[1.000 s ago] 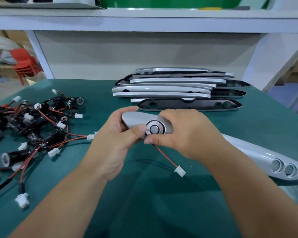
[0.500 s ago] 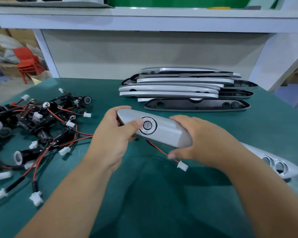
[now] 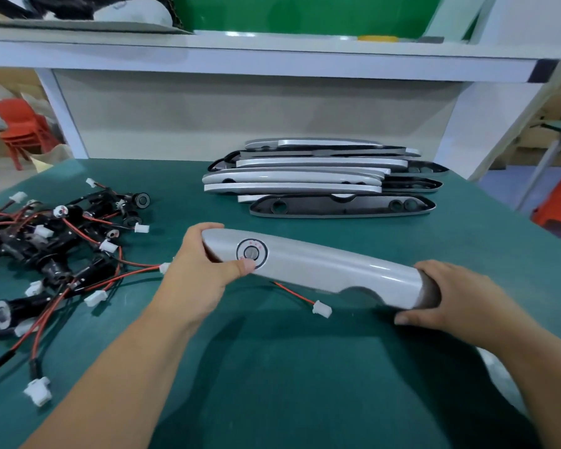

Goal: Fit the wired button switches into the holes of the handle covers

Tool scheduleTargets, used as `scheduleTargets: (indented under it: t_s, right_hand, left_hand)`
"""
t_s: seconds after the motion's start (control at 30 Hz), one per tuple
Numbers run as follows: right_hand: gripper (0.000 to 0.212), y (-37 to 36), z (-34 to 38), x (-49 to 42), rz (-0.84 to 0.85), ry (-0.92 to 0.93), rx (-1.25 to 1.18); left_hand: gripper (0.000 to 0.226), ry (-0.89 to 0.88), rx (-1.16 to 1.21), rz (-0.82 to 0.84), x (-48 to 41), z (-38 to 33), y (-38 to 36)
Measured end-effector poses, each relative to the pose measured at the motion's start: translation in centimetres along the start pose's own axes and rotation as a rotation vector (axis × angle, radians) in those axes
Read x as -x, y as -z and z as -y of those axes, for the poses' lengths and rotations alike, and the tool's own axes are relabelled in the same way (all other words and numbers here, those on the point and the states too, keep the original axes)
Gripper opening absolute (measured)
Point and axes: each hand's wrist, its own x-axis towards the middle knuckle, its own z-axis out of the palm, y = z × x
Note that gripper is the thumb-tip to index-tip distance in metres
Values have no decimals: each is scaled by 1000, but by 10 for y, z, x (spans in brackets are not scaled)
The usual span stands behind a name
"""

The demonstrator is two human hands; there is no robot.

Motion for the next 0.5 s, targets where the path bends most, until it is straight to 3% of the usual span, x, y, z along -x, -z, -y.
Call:
scheduleTargets:
  t_s: [0.1,0.33,0.5]
  right_hand:
    - [80,-3,7,1,0,29,-11]
    - [67,-5,-10,9,-48,93,-111]
    - [51,-12,-58,40,-180,-54,-220]
  left_hand:
    - [70,46,73,-27,-6,3,5]
    - [76,43,-28,-28,-8,12,8]
    - [69,56,-54,-29,-11,18,12]
